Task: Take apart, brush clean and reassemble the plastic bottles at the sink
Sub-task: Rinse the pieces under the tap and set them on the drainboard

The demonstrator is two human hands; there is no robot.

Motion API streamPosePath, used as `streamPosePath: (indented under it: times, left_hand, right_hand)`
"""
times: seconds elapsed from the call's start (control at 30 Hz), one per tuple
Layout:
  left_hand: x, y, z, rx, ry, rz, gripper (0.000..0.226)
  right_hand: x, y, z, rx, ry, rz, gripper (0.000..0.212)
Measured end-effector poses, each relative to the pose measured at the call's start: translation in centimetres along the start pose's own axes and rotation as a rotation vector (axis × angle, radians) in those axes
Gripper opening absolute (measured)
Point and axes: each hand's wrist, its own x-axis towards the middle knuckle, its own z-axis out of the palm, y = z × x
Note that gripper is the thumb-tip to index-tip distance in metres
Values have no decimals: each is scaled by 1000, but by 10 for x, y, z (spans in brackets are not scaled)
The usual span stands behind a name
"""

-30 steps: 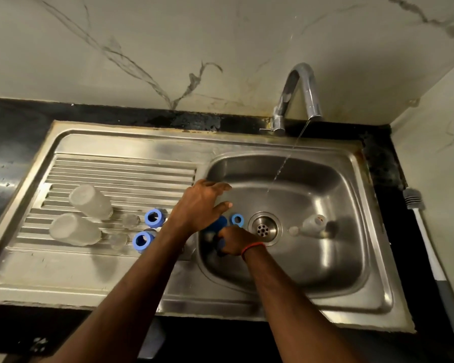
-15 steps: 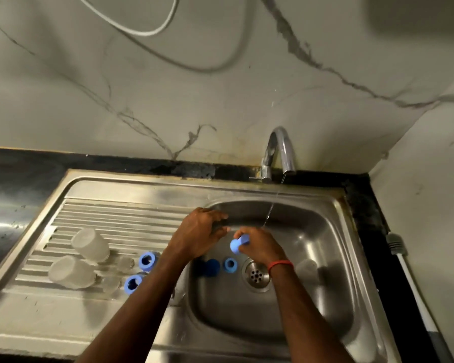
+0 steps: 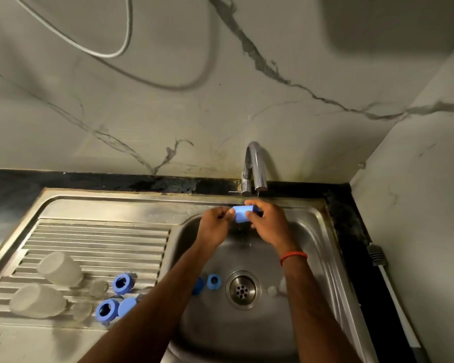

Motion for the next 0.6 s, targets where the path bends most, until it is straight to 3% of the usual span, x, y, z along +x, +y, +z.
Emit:
streamPosePath:
  times: [0.1, 0.2, 0.27, 0.33, 0.37, 0.43, 0.5, 0.53, 0.6]
  left_hand:
    - [1, 10, 9, -237, -21, -74, 20]
    - [-1, 15, 15, -221, -95, 106, 20]
    - [1, 13, 20, -180, -145, 221, 19]
    - [7, 11, 25, -112, -158, 281, 18]
    - [9, 11, 27, -82, -152, 294, 18]
    - [15, 11, 33, -67, -82, 267, 18]
    - [16, 17, 34, -72, 18, 163, 23]
    - [18, 19, 33, -88, 41, 101, 26]
    - [23, 20, 31, -109, 34, 19, 30]
  right_hand:
    - [3, 1, 2, 42, 74, -25, 23]
    - [4, 4, 4, 21, 199, 36, 31]
    - [13, 2, 0, 189, 220, 287, 36]
    - [17, -4, -8, 453, 122, 557, 38]
    - [16, -9, -11, 441, 89, 590, 39]
    - [12, -13, -10, 113, 138, 423, 42]
    - [4, -6, 1, -402, 321, -7, 38]
    - [-3, -4, 7, -557, 365, -198, 35]
    - [-4, 8, 16, -673, 357, -401, 36]
